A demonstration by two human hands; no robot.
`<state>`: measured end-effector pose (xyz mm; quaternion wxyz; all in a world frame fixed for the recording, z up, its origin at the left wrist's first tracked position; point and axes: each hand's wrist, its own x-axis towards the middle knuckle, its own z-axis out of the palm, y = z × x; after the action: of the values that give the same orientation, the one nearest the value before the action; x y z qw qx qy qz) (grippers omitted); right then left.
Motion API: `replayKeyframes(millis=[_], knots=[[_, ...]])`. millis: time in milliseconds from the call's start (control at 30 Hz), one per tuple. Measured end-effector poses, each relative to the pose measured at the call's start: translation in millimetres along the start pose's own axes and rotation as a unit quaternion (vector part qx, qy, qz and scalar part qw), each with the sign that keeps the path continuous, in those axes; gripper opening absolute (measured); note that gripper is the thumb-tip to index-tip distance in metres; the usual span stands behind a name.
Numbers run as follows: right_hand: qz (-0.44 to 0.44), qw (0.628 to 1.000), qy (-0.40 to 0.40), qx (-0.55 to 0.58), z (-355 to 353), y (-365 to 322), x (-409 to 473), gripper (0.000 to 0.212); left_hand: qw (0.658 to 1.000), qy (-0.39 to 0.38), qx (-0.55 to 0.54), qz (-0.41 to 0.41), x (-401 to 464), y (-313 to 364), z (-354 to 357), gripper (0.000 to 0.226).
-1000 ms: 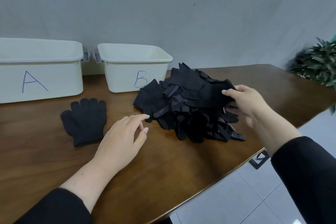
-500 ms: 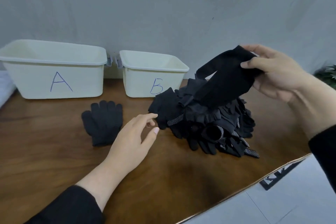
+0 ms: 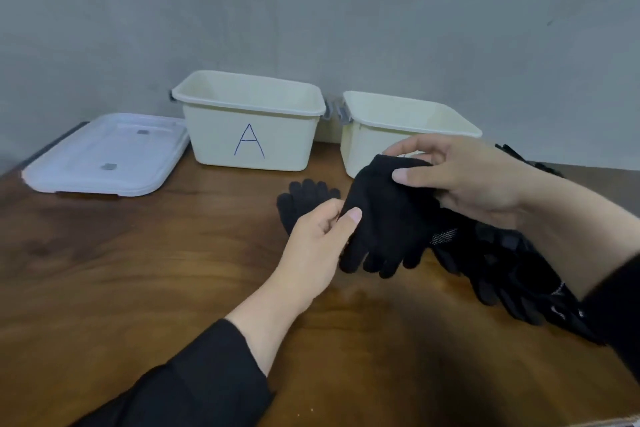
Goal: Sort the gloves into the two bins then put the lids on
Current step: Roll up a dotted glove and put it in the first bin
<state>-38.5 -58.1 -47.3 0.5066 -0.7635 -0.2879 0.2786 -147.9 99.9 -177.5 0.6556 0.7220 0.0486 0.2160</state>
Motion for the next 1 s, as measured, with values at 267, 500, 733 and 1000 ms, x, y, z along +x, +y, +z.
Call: replayKeyframes(millis=[267,500,733,1000], knots=[[-0.024,0.998,0.013,0.063,12.2,-9.7,54.7,0.032,0.994,0.061,-0.080,-0.037,2.4,-0.5,-49.2,0.020],[-0.058,0.986,0.115,-0.110,21.0,-38.4,98.0,0.013,0.983,0.161,0.091,0.002,19.1,-16.0,-79.5,0.020],[-0.236,0.922,0.194,-0.238,37.5,-28.2,104.3,0.014,0.960,0.238,0.147,-0.016,31.4,-23.8,-104.5,0.019],[-0.245,0.907,0.040,-0.340,99.7,140.0,64.0,0.015,0.945,0.144,0.293,-0.008,36.2,-40.0,-97.0,0.016]])
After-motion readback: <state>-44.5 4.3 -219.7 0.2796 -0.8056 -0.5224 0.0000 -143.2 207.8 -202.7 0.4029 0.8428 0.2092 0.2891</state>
